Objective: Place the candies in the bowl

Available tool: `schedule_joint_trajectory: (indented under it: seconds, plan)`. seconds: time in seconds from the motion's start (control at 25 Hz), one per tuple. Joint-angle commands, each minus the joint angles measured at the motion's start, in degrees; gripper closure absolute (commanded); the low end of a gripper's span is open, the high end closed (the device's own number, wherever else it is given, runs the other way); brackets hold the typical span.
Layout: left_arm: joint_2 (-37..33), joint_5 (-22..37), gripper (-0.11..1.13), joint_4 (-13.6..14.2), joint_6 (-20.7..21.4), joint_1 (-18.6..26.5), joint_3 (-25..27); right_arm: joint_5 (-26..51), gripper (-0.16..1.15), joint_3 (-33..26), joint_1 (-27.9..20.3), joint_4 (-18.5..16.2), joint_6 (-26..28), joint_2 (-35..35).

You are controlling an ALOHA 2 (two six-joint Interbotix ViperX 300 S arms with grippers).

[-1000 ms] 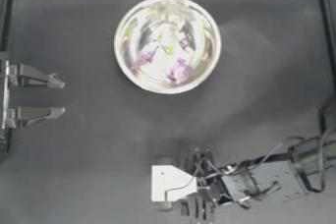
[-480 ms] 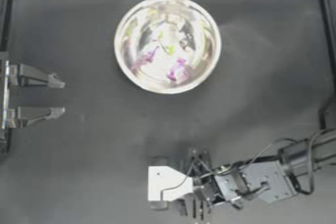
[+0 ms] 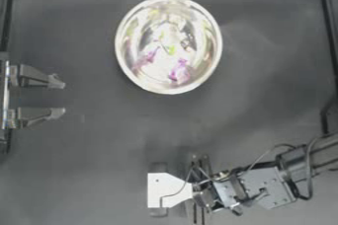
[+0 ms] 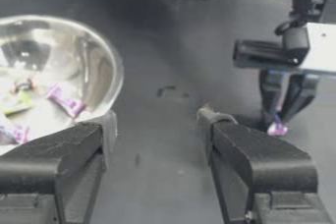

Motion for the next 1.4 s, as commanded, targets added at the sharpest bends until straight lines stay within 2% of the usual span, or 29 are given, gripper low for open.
schedule_joint_trajectory:
  seconds: [0.04,0.28,0.44,0.56,0.84,1.12,1.4]
  plan:
    - [0.09,-0.44,0.14,-0.18,-0.09,0.00,-1.05,0.53,0.54,-0.62,0.44,0.09,0.09,-0.88]
    - [0.09,-0.44,0.14,-0.35,-0.09,0.00,-1.05,0.26,0.55,0.35,0.62,-0.70,0.88,-3.16]
    - [0.09,-0.53,0.14,-0.26,-0.09,0.00,-0.97,-2.99,0.55,3.16,0.44,-3.43,2.29,-8.09]
    - [0.09,-0.53,0.14,-0.35,-0.09,0.00,-0.88,-7.21,0.56,6.24,-0.44,-6.68,5.27,-12.66]
    - [0.09,-0.62,0.14,-0.35,-0.09,0.00,-0.79,-16.44,0.56,14.15,-4.31,-17.31,14.85,-22.32]
    - [0.09,-0.97,0.14,-0.35,-0.09,0.00,-0.44,-20.74,0.56,17.93,-11.78,-26.54,19.42,-29.36]
    - [0.00,-1.67,0.14,-0.35,-0.09,0.00,0.35,-29.88,0.56,20.74,-23.73,-30.06,18.72,-32.87]
